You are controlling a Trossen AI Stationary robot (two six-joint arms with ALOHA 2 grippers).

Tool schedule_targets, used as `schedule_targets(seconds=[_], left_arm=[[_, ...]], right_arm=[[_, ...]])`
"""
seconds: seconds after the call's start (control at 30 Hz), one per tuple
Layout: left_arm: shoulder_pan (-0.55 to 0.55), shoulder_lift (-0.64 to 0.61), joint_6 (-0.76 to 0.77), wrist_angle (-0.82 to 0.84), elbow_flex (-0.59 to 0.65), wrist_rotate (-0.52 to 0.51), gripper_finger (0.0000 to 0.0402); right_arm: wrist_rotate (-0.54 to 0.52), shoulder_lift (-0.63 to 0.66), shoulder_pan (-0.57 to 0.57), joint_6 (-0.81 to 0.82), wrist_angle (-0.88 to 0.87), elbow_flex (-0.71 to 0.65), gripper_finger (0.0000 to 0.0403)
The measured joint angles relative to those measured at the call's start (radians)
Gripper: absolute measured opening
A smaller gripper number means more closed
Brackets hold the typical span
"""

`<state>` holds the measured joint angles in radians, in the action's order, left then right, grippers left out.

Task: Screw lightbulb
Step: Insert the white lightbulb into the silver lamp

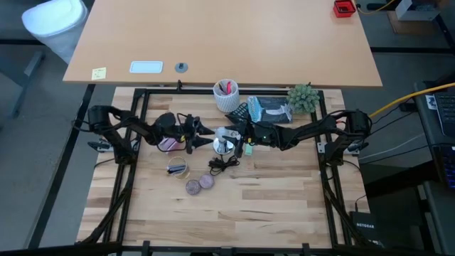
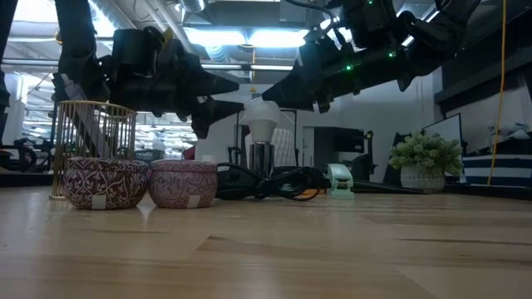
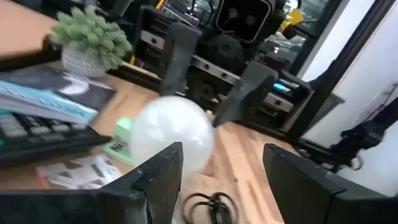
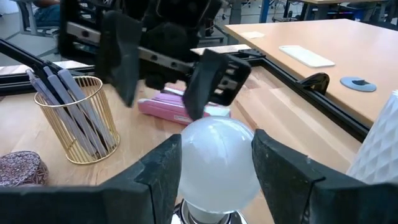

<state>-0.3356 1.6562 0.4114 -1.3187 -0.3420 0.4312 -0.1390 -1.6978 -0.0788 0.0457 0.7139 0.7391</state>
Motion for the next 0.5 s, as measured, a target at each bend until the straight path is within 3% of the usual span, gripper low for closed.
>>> schedule_targets(seconds=[0.33,0.5], left_arm=[[0.145,0.0,-0.163,-0.002,-0.022,-0.036,0.0214],[0.185,0.0,-0.236,0.003,-0.029,-0.209,0.0197]], right_arm=[[0.0,0.0,0.0,0.004,0.0,0.0,0.0195],[0.006,0.0,0.0,0.004,0.0,0.0,0.0195]])
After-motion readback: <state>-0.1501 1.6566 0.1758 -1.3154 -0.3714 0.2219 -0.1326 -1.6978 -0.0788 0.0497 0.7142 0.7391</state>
